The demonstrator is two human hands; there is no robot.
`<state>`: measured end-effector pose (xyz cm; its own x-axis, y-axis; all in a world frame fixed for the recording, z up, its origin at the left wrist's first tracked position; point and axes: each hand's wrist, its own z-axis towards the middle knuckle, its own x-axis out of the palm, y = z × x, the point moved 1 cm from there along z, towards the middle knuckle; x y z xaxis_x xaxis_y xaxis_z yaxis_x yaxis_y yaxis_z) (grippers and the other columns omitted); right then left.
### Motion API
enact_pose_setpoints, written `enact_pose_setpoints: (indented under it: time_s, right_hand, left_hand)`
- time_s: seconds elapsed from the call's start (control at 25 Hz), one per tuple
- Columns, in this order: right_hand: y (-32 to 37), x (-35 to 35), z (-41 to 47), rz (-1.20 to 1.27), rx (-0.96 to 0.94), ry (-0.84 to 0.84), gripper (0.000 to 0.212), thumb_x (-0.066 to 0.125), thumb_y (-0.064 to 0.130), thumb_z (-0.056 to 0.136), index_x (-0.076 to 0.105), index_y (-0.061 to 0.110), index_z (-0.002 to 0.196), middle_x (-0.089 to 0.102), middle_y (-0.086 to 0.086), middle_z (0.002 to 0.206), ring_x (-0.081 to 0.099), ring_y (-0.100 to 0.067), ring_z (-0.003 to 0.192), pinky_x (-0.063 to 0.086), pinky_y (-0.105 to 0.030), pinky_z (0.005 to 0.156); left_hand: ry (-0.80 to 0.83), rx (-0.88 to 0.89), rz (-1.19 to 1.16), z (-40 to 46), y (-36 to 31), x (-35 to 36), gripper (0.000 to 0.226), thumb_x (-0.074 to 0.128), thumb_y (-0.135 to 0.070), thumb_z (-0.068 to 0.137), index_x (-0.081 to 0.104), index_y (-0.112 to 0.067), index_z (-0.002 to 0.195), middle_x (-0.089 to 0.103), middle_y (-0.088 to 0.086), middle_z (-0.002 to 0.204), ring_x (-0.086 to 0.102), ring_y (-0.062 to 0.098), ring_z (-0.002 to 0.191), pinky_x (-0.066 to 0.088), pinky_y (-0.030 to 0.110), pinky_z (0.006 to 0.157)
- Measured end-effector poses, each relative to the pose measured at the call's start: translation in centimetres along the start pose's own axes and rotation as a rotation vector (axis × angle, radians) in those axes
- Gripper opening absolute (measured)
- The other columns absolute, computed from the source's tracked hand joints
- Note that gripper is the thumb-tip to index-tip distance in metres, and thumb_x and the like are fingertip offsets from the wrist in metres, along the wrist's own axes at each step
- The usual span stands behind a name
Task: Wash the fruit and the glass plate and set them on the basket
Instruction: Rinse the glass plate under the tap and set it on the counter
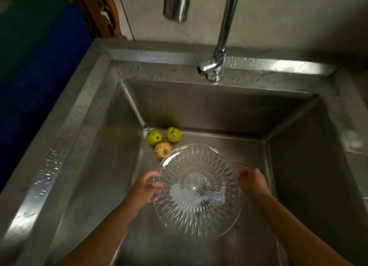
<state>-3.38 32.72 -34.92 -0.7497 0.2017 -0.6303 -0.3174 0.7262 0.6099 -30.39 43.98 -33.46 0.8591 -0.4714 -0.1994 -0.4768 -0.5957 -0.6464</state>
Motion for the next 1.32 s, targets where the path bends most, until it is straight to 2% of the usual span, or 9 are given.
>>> enact_pose_setpoints:
  time_s: [0.12, 0.32, 0.48, 0.72, 0.88, 1.0, 1.08, 1.24, 1.32]
  right_hand:
    - [3.7, -3.6, -0.9, 0.017, -0.036, 0.028, 0.032, 0.058, -0.001, 0.077, 0.073, 0.025, 0.088, 0.061, 0.011, 0.05, 0.051, -0.006, 0.057, 0.042, -0.024, 0.069]
    - [10.8, -9.5, -3.1, 0.111, -0.072, 0.118, 0.036, 0.067, 0.004, 0.077, 0.067, 0.019, 0.11, 0.071, -0.002, 0.082, 0.069, -0.021, 0.074, 0.059, -0.038, 0.076]
    - [16.9, -12.2, -3.4, 0.03, -0.11, -0.088, 0.031, 0.055, 0.012, 0.085, 0.063, 0.009, 0.115, 0.068, -0.013, 0.108, 0.065, -0.029, 0.096, 0.05, -0.042, 0.093]
    - [24.7, -10.6, -3.0, 1.017, 0.224, 0.319, 0.03, 0.036, 0.002, 0.092, 0.046, -0.011, 0.118, 0.044, -0.026, 0.139, 0.045, -0.035, 0.128, 0.039, -0.038, 0.109]
    - [26.9, -10.5, -2.7, 1.164, 0.339, 0.33, 0.023, 0.029, -0.006, 0.09, 0.046, -0.004, 0.075, 0.047, -0.022, 0.137, 0.048, -0.032, 0.126, 0.037, -0.038, 0.109]
    - [31.0, -11.7, -2.0, 1.331, 0.227, 0.32, 0.023, 0.029, -0.004, 0.092, 0.046, -0.004, 0.107, 0.054, -0.014, 0.116, 0.054, -0.027, 0.113, 0.042, -0.036, 0.104]
    - [33.1, -12.9, -1.4, 1.106, 0.027, 0.198, 0.018, 0.032, 0.002, 0.092, 0.046, 0.001, 0.103, 0.055, -0.011, 0.091, 0.059, -0.02, 0.08, 0.051, -0.029, 0.079]
    - [24.8, -12.3, -2.6, -0.224, -0.266, -0.048, 0.018, 0.039, 0.013, 0.094, 0.056, 0.008, 0.093, 0.048, -0.001, 0.071, 0.045, -0.009, 0.059, 0.038, -0.021, 0.052]
    - [17.7, -9.7, -4.5, 0.028, -0.166, 0.149, 0.014, 0.041, 0.013, 0.095, 0.054, 0.014, 0.091, 0.051, -0.006, 0.079, 0.049, -0.013, 0.065, 0.049, -0.023, 0.055]
  left_hand:
    - [0.061, 0.056, -0.021, -3.1, -3.5, -1.2, 0.035, 0.048, 0.003, 0.088, 0.052, -0.025, 0.108, 0.068, 0.007, 0.09, 0.067, 0.011, 0.066, 0.051, 0.022, 0.056]
    - [0.109, 0.135, -0.179, -8.3, -8.8, -3.4, 0.04, 0.05, 0.003, 0.088, 0.05, -0.031, 0.11, 0.069, 0.015, 0.097, 0.073, 0.021, 0.07, 0.06, 0.032, 0.058]
    - [0.086, 0.159, -0.255, -10.2, -10.8, -4.8, 0.041, 0.049, 0.005, 0.088, 0.048, -0.028, 0.112, 0.069, 0.016, 0.094, 0.073, 0.02, 0.063, 0.059, 0.031, 0.052]
    - [0.074, 0.173, -0.306, -11.0, -10.6, -5.6, 0.037, 0.049, 0.0, 0.089, 0.049, -0.027, 0.114, 0.069, 0.017, 0.098, 0.073, 0.025, 0.072, 0.059, 0.033, 0.057]
    - [0.061, 0.186, -0.323, -11.1, -10.5, -5.9, 0.038, 0.048, 0.0, 0.09, 0.047, -0.027, 0.117, 0.069, 0.016, 0.099, 0.071, 0.028, 0.079, 0.059, 0.033, 0.06]
    - [0.041, 0.179, -0.304, -11.0, -10.2, -5.8, 0.042, 0.047, 0.0, 0.09, 0.044, -0.027, 0.122, 0.069, 0.017, 0.103, 0.071, 0.029, 0.085, 0.059, 0.036, 0.066]
    - [0.042, 0.17, -0.302, -10.9, -9.9, -5.2, 0.044, 0.047, 0.001, 0.09, 0.044, -0.026, 0.124, 0.068, 0.018, 0.105, 0.071, 0.029, 0.085, 0.059, 0.037, 0.068]
    - [0.067, 0.167, -0.335, -11.3, -9.2, -4.5, 0.046, 0.051, 0.001, 0.088, 0.045, -0.024, 0.126, 0.071, 0.013, 0.101, 0.072, 0.026, 0.082, 0.059, 0.036, 0.064]
    - [0.077, 0.216, -0.312, -11.6, -9.5, -4.9, 0.047, 0.052, -0.001, 0.088, 0.044, -0.024, 0.128, 0.076, 0.006, 0.091, 0.073, 0.023, 0.079, 0.059, 0.035, 0.063]
